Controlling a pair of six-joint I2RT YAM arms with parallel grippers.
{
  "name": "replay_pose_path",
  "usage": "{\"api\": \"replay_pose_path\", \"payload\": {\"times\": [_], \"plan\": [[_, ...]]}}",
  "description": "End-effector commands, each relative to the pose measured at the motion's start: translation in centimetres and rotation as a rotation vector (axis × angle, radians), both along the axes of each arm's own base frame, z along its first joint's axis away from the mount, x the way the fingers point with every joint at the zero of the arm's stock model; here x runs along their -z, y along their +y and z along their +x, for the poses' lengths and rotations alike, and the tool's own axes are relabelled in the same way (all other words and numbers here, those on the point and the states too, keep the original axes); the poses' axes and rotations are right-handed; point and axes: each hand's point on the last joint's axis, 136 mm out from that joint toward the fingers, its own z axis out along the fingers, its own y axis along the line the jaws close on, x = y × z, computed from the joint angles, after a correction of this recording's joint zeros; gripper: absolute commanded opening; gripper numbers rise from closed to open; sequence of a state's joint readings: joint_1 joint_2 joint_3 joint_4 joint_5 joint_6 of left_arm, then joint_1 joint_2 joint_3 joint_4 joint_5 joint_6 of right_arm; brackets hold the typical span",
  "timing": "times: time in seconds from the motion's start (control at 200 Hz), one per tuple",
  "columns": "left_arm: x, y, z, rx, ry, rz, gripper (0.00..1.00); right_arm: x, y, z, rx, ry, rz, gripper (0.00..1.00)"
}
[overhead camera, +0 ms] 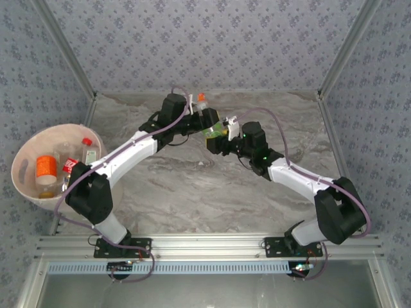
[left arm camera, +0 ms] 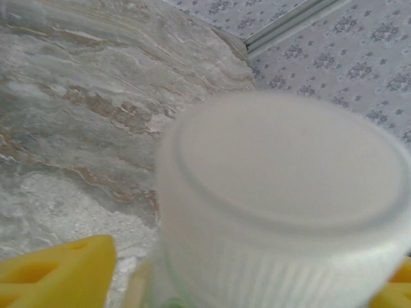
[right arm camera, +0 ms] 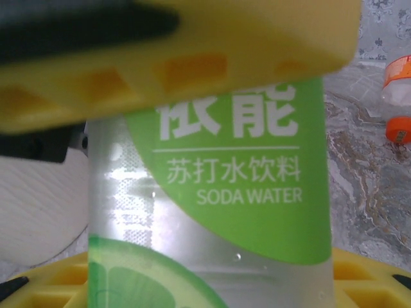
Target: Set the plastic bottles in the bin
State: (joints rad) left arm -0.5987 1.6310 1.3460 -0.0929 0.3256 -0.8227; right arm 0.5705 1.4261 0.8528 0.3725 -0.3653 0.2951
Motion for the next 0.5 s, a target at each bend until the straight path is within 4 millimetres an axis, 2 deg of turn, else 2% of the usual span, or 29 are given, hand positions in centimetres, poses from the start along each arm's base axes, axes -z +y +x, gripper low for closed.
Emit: {"api": "replay_pose_path", "payload": {"times": [0.0,0.08,0.165,0.285,0.335,0.385,0.495], "plan": [[-1.9,-0.7,0.0,0.026,-0.059,-0.038,0.69,-3.3,1.2,0.4,-0.029,-0.058,0.071,0.50],[-2.3,-0.6,-0.2,0.033,-0.075,-0.034,0.58,-3.5,1.5,0.3,-0.048,-0.054,0.076,0.52],[-2.7,-0.4,-0.4,0.040,-0.089,-0.024,0.54,-3.9,1.5,0.0,-0.071,-0.061,0.081,0.57],[-3.8,1.0,-0.3,0.014,-0.126,0.027,0.52,-4.6,1.6,-0.9,-0.144,-0.096,0.077,0.77],[-4.6,2.0,-0.1,-0.010,-0.150,0.053,0.52,-4.9,1.6,-1.5,-0.192,-0.110,0.070,0.85],[-5.5,3.4,0.2,-0.043,-0.174,0.082,0.52,-5.3,1.5,-2.2,-0.233,-0.124,0.065,0.90],[-8.1,7.9,0.7,-0.154,-0.233,0.187,0.51,-6.3,0.7,-3.1,-0.275,-0.148,0.040,0.96]]}}
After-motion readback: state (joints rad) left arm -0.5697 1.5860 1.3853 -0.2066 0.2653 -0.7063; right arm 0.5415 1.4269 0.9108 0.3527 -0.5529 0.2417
